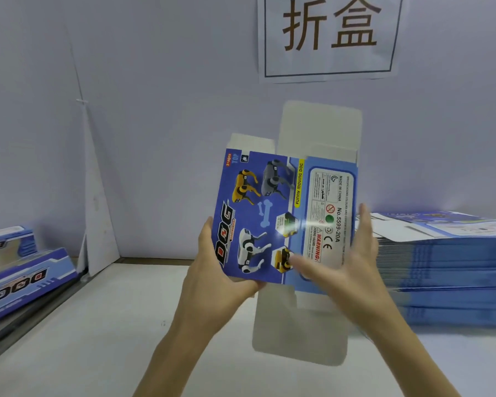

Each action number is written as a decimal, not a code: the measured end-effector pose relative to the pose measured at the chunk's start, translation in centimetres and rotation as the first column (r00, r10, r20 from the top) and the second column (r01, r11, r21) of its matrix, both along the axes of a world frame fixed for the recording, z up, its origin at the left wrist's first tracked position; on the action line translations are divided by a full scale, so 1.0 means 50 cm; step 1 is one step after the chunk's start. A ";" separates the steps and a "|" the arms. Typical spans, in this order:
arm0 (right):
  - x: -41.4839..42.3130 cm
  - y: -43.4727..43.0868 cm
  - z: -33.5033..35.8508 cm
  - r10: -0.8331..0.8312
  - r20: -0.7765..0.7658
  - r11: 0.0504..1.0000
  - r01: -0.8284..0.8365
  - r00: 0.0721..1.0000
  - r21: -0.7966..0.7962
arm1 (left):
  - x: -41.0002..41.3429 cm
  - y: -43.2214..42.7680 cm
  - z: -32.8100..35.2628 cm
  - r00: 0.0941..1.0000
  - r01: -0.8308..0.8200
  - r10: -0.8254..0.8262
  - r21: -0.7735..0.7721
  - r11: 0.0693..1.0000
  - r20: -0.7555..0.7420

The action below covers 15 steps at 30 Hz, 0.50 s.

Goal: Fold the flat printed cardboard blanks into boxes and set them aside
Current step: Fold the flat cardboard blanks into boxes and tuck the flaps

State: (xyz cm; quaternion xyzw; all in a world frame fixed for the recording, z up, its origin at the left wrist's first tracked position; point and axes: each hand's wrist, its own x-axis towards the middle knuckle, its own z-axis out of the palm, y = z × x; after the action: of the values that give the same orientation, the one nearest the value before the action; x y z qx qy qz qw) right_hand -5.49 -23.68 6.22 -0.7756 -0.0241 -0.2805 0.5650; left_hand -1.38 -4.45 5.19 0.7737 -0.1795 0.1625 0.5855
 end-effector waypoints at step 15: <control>0.012 0.017 -0.033 -0.243 0.258 0.860 0.330 0.935 -0.389 | -0.050 0.017 0.043 0.805 0.446 -0.525 -0.299 0.843 -0.278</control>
State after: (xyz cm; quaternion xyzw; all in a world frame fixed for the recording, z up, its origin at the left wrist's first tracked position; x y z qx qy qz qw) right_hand -4.88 -22.81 4.58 -0.8426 -0.0253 -0.4260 0.3284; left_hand -3.87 -3.59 7.32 0.6481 -0.2464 -0.1149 0.7114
